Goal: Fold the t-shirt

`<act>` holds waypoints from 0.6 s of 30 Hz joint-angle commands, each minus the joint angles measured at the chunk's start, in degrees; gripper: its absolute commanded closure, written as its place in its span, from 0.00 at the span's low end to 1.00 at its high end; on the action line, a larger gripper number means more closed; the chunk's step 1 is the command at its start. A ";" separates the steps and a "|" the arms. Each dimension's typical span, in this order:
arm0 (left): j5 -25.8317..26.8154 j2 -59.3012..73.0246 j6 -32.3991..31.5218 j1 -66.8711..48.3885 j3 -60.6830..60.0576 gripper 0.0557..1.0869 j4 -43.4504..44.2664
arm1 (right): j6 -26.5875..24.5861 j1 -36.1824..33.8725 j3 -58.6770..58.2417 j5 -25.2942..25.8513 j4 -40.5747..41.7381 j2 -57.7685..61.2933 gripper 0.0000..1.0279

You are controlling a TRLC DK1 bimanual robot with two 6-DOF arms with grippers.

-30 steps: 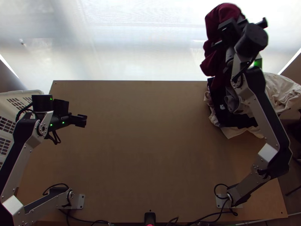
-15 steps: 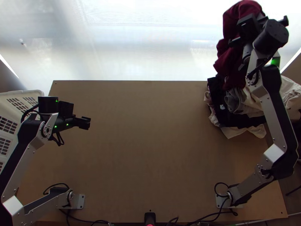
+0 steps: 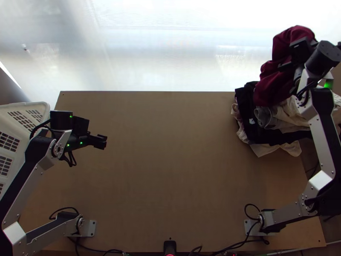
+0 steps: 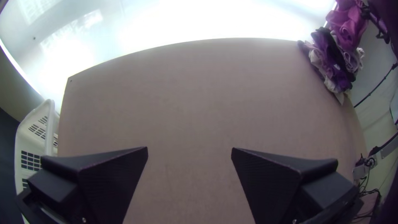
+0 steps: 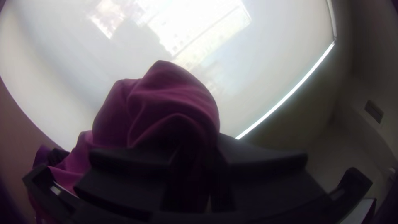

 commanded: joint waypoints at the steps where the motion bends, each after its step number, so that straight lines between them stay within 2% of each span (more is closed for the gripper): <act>1: -1.05 0.28 -0.13 -1.77 -0.50 0.05 0.23 | 1.73 -6.85 -8.21 -3.20 -1.38 -1.39 0.97; 18: -2.55 1.87 0.40 -3.79 -1.99 0.05 1.20 | 4.45 -19.50 -11.72 -9.27 -1.20 1.60 0.97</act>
